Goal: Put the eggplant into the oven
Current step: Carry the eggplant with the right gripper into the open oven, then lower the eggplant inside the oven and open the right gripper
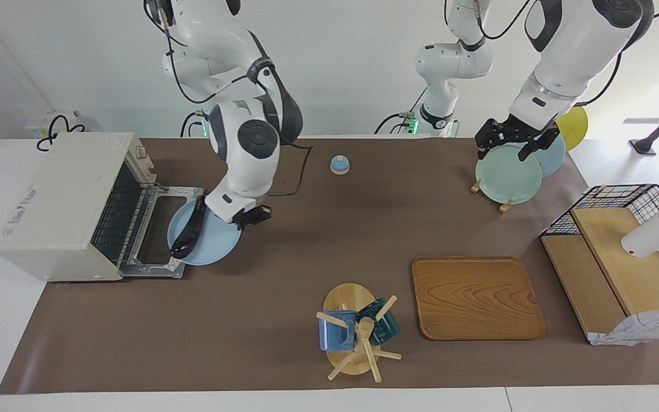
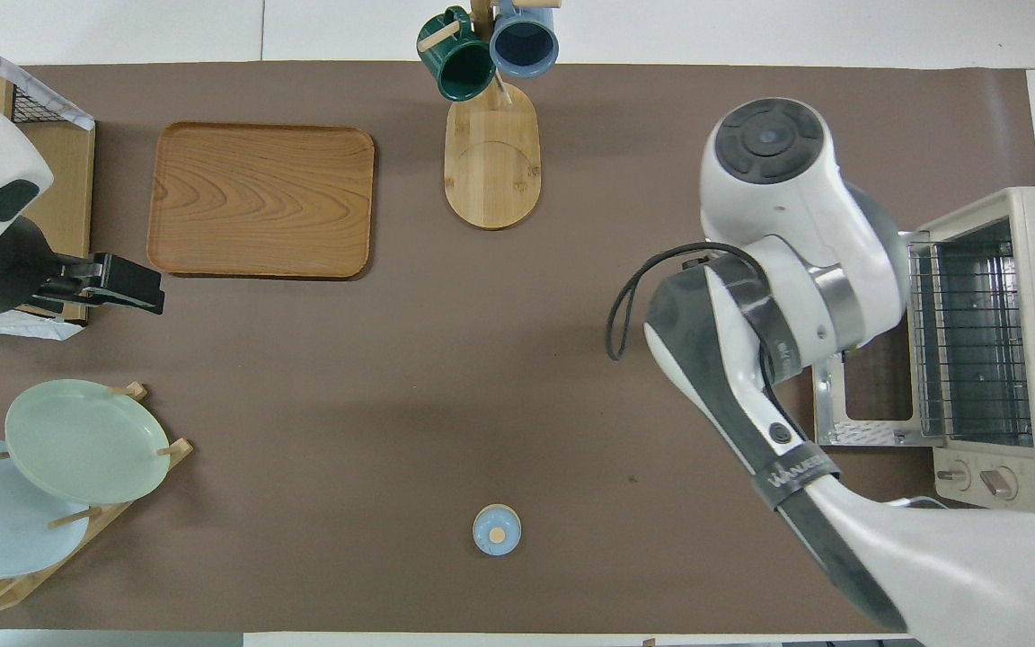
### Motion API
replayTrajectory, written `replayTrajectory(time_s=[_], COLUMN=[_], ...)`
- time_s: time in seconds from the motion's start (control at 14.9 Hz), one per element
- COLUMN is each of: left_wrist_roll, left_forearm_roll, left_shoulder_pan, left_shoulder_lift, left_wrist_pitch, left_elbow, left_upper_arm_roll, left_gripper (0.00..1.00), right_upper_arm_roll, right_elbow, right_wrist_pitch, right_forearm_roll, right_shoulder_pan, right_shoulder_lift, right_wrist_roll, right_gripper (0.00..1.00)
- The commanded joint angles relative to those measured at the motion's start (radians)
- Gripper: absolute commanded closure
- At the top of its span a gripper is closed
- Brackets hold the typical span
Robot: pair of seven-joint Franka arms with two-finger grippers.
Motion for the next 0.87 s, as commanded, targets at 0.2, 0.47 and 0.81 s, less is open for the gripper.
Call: replayTrajectory(time_s=[0.2, 0.47, 0.81], left_wrist_roll=[-0.002, -0.002, -0.002], left_forearm_roll=[0.024, 0.024, 0.024], left_shoulder_pan=[-0.023, -0.023, -0.021], left_shoulder_lift=[-0.005, -0.006, -0.011], left_wrist_pitch=[0.029, 0.017, 0.017], left_elbow=[-0.014, -0.014, -0.017], left_upper_arm_roll=[0.017, 0.015, 0.015], left_gripper=[0.0, 0.0, 0.0], right_upper_arm_roll=[0.018, 0.018, 0.018], right_elbow=[-0.219, -0.318, -0.428], right_wrist_pitch=[0.058, 0.153, 0.28], right_forearm_roll=[-0.016, -0.016, -0.015], right_shoulder_pan=[-0.195, -0.289, -0.355], right_shoulder_lift=[-0.158, -0.193, -0.222], right_wrist_roll=[-0.166, -0.28, -0.347], right_gripper=[1.0, 1.0, 1.0])
